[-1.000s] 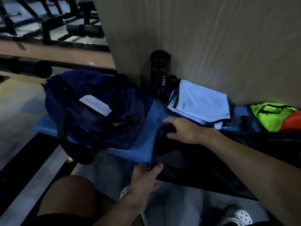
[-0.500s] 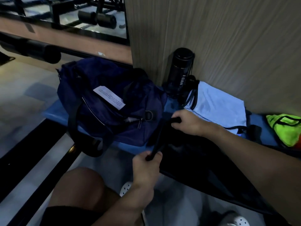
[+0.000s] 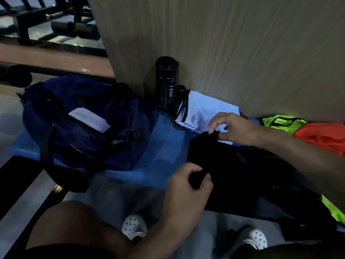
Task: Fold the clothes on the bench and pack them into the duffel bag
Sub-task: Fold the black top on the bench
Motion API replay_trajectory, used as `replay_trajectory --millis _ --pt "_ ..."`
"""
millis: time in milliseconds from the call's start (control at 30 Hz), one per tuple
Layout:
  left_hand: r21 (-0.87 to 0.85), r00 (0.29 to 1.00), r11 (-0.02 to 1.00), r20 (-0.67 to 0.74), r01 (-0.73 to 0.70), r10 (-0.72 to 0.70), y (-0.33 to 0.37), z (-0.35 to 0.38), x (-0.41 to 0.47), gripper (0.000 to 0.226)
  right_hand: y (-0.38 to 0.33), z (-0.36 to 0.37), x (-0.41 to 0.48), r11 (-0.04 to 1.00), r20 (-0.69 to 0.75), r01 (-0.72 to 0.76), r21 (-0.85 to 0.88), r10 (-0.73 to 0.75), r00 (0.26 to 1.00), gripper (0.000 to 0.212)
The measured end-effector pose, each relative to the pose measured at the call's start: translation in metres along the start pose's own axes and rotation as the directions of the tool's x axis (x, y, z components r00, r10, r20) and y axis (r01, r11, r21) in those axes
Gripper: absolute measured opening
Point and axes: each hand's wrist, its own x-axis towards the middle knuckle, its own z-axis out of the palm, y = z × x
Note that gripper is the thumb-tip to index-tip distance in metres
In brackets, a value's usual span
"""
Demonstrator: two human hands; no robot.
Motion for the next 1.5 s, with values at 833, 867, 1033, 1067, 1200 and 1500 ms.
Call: replay_trajectory --millis 833,867,1033,1067,1200,1500 --pt "0.492 0.944 0.859 0.329 -0.139 -0.036 -0.029 0.114 0.02 0.035 0.099 0.03 -0.088 0.95 -0.209 -0.245 -0.193 0.204 0.956 0.023" --pt "0.495 0.941 0.857 0.336 -0.145 -0.035 -0.028 0.114 0.021 0.035 0.097 0.03 -0.09 0.951 -0.231 -0.263 -0.162 0.222 0.947 0.025" --pt "0.507 0.935 0.836 0.353 -0.212 0.023 -0.009 0.125 0.038 0.039 0.091 0.028 -0.136 0.932 -0.511 -0.329 0.153 0.36 0.781 0.023" --pt "0.504 0.928 0.828 0.369 -0.245 0.05 -0.001 0.132 0.045 0.038 0.093 0.028 -0.152 0.911 -0.553 -0.366 0.19 0.408 0.726 0.022" --pt "0.463 0.719 0.661 0.673 -0.59 0.17 0.033 0.168 0.072 0.024 0.11 0.047 -0.218 0.743 -0.635 -0.587 0.32 0.628 0.449 0.024" --pt "0.116 0.123 0.084 0.989 -0.99 0.084 0.07 0.264 0.123 0.056 0.117 0.054 -0.243 0.597 -0.483 -0.61 0.521 0.795 0.367 0.047"
